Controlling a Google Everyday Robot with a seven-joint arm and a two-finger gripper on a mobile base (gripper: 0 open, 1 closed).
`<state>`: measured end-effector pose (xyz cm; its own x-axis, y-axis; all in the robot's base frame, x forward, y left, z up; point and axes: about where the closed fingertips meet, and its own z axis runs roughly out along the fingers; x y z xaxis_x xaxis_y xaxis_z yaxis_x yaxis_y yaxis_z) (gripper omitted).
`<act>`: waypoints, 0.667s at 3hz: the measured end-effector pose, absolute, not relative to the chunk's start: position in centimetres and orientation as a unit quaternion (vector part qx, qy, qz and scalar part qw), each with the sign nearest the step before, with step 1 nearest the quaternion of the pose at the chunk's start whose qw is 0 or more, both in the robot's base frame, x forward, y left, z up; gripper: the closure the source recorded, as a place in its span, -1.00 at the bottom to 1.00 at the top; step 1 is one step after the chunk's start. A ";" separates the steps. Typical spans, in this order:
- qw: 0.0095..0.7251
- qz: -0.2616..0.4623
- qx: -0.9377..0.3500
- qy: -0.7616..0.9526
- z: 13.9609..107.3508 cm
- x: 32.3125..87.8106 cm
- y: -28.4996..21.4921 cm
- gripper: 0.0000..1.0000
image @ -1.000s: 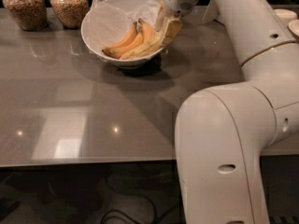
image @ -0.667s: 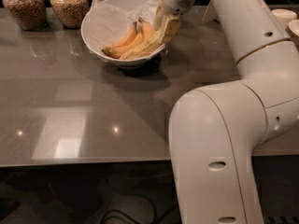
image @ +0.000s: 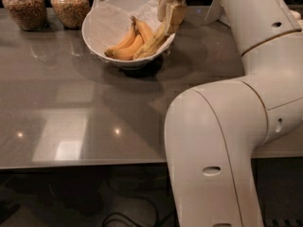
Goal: Pick banana from white bowl
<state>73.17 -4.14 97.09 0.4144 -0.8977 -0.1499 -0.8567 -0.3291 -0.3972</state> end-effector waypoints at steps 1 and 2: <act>0.236 -0.050 -0.807 0.539 99.9 71.8 -5.1 1.00; 0.272 -0.027 -0.791 0.547 102.2 69.8 -6.6 1.00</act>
Offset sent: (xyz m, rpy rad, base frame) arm -0.0877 -0.0633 0.0792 0.1894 0.0877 -0.0272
